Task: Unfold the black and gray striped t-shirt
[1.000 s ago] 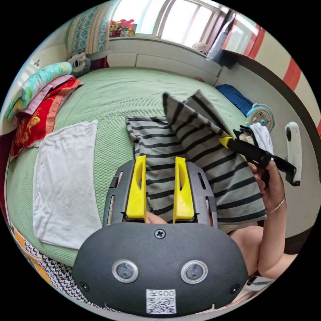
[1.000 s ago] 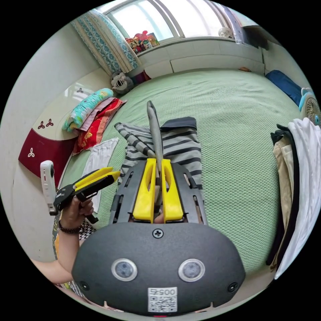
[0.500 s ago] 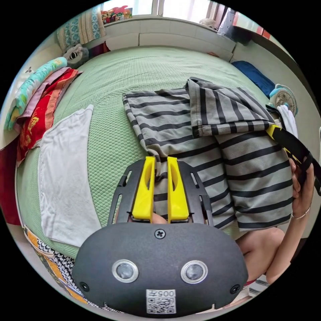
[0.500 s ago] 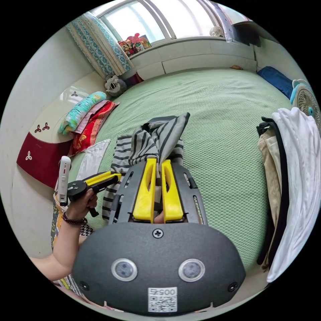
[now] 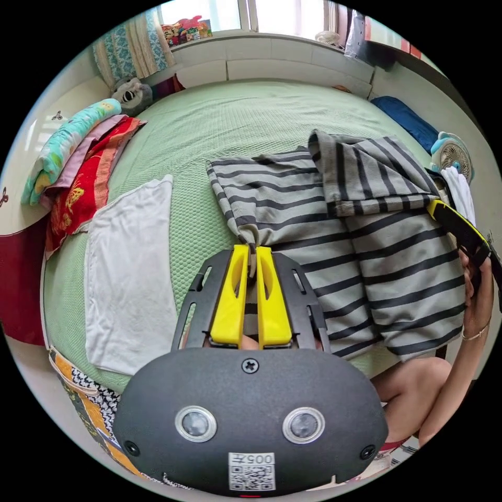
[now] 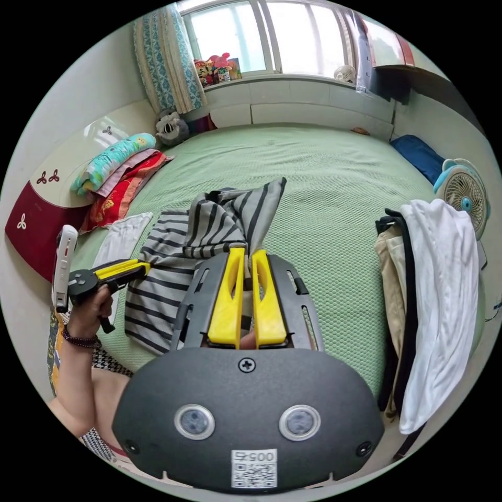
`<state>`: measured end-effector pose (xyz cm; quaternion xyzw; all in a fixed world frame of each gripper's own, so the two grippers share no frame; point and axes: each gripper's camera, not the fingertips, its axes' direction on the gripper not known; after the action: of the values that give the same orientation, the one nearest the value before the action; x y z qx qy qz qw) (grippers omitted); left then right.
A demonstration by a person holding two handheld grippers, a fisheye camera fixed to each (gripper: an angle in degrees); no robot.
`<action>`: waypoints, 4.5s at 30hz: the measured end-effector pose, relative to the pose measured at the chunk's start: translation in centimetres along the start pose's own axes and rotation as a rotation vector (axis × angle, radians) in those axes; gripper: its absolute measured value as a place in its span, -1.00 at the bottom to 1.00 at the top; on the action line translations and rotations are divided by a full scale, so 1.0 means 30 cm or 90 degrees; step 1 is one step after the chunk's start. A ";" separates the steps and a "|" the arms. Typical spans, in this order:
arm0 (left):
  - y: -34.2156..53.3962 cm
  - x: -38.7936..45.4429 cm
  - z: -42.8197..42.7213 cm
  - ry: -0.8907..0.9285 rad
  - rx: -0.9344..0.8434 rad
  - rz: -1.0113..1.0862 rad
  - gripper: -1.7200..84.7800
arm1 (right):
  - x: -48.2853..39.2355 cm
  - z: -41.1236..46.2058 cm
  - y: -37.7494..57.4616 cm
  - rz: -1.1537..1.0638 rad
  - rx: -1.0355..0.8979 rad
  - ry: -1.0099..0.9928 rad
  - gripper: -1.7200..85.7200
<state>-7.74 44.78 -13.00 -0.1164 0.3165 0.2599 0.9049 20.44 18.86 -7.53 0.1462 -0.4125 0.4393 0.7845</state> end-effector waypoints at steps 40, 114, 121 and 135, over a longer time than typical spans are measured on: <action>0.394 -0.313 -0.459 -0.112 0.013 -0.018 -0.79 | 0.113 -0.388 0.342 0.005 0.024 0.043 -0.80; 0.635 -0.264 -0.394 0.076 -0.096 -0.070 -0.94 | -0.192 -0.470 0.494 -0.074 -0.037 0.116 -0.98; 0.847 -0.289 -0.756 0.165 0.043 -0.104 -0.75 | -0.041 -0.697 0.847 -0.004 -0.058 0.180 -0.99; 0.703 -0.228 -0.954 0.050 0.115 -0.011 -0.68 | 0.059 -0.722 1.018 0.089 -0.094 0.181 -0.98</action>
<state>-38.40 49.00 -31.75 -0.0468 0.3728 0.2178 0.9008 7.43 50.13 -23.57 -0.0049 -0.3376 0.4774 0.8112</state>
